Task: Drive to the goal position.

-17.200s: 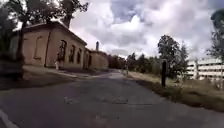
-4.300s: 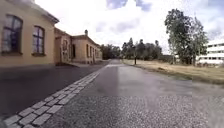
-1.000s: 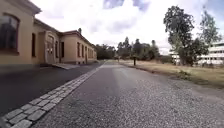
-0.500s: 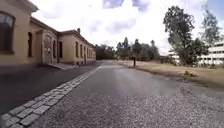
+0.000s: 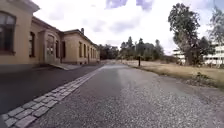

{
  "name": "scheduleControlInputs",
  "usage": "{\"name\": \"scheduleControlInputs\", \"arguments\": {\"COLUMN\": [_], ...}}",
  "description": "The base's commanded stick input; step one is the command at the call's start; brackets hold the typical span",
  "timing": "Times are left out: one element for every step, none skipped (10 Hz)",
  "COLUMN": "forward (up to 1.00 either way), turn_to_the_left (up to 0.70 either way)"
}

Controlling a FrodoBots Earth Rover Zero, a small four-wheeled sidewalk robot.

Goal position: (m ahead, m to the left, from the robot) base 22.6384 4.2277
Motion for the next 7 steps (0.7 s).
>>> {"name": "scheduleControlInputs", "arguments": {"forward": [0.70, 0.70, 0.70, 0.70, 0.70, 0.70, 0.70], "turn_to_the_left": [0.00, 0.00, 0.00, 0.00, 0.00, 0.00, 0.00]}}
